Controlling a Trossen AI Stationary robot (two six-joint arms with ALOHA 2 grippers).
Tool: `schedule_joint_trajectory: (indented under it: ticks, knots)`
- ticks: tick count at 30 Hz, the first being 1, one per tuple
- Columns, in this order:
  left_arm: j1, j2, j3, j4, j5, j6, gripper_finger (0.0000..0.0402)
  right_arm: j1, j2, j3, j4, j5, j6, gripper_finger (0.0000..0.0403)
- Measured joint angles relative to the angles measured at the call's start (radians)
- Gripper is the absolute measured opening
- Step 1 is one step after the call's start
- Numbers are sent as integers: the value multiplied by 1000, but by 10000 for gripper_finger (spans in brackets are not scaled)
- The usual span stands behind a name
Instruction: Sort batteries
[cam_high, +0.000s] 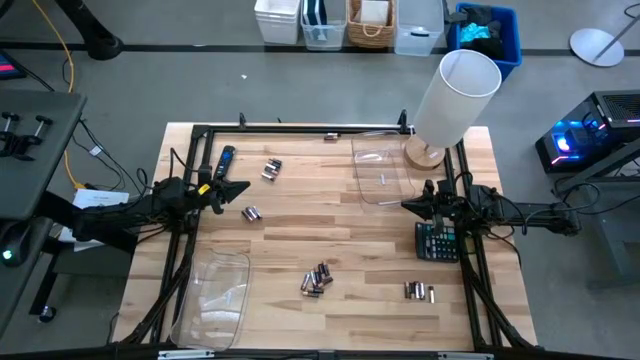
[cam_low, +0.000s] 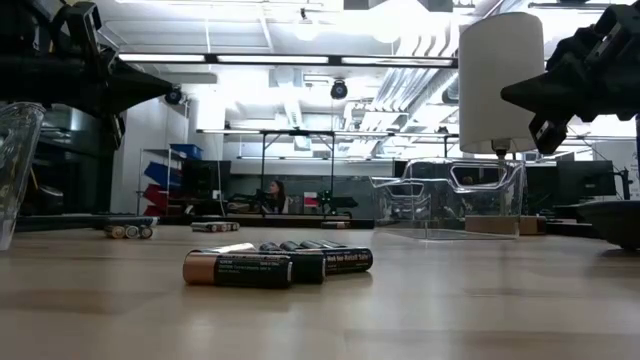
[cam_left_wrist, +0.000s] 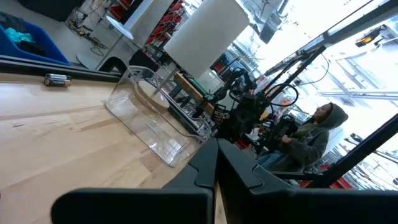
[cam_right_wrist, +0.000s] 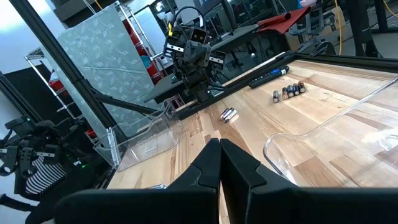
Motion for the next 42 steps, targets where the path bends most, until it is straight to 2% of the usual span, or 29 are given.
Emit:
schedule_joint_trajectory:
  ticks: [13,15,17,21,23,24,26,27,29,31,34,37,42]
  knots:
    - [0,0,0,0,0,0,0,0,0,0,0,0,0,0]
    - [0,0,0,0,0,0,0,0,0,0,14,33,-25,0]
    - [0,0,0,0,0,0,0,0,0,0,74,109,3,0]
    - [0,0,0,0,0,0,0,0,6,0,352,259,190,0]
    - [0,1,0,0,0,0,0,-1,19,8,503,255,197,0]
    - [0,2,0,0,0,0,0,0,36,34,522,212,189,0]
    - [0,3,0,-3,0,0,0,17,90,136,389,56,192,0]
    - [0,3,0,-1,0,0,0,32,128,206,230,-27,212,0]
    - [0,3,0,0,0,0,0,81,243,361,-137,-124,236,0]
    - [0,3,0,0,0,0,0,148,377,502,-447,-144,241,0]
    - [0,3,0,0,0,0,0,254,573,667,-760,-98,344,0]
    - [0,3,0,0,0,0,0,349,740,756,-903,-81,563,0]
    - [0,3,0,0,0,0,0,503,931,796,-931,-214,885,0]
